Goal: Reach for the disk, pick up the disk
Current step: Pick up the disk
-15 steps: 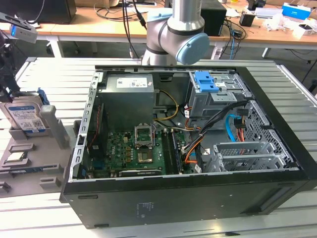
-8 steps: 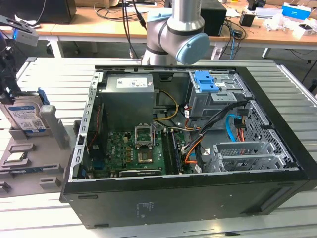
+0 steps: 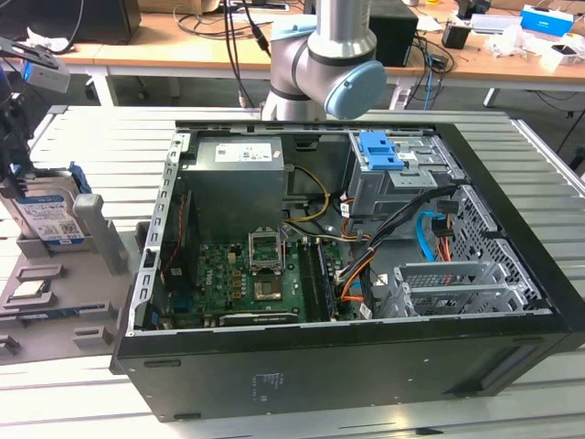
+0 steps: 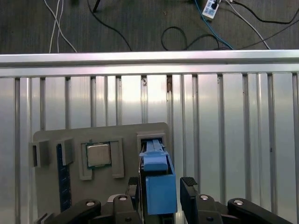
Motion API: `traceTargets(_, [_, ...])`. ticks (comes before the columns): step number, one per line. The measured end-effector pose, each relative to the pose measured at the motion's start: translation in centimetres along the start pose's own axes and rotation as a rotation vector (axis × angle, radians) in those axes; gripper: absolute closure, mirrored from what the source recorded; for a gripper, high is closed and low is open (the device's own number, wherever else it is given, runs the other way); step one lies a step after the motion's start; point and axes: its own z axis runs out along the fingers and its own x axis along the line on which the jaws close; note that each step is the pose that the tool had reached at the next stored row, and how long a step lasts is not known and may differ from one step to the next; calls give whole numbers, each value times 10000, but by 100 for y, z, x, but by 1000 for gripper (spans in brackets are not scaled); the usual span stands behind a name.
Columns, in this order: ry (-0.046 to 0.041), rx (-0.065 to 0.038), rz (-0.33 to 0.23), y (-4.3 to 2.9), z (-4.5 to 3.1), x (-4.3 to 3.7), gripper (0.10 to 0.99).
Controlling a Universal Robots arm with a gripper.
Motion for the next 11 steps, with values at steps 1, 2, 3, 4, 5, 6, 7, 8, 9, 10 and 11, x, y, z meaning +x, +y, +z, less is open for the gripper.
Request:
traceTargets(1, [0, 0, -3, -1, 23, 0, 604])
traceTargets(2, [-1, 1, -4, -2, 40, -1, 604])
traceTargets(3, [-1, 0, -5, -3, 55, -1, 604])
traceTargets(4, [0, 1, -6, -3, 76, -1, 604])
traceTargets(5, [0, 0, -6, -4, 87, -1, 604])
traceTargets(6, [0, 1, -7, -5, 106, -2, 604])
traceTargets(7, [0, 0, -7, -6, 131, -2, 604])
traceTargets(8, [1, -1, -7, -6, 138, -2, 604])
traceTargets(9, [2, -2, -7, -6, 138, -2, 604])
traceTargets(10, [1, -2, -7, -6, 140, -2, 604])
traceTargets(11, [0, 0, -7, -6, 143, -2, 604])
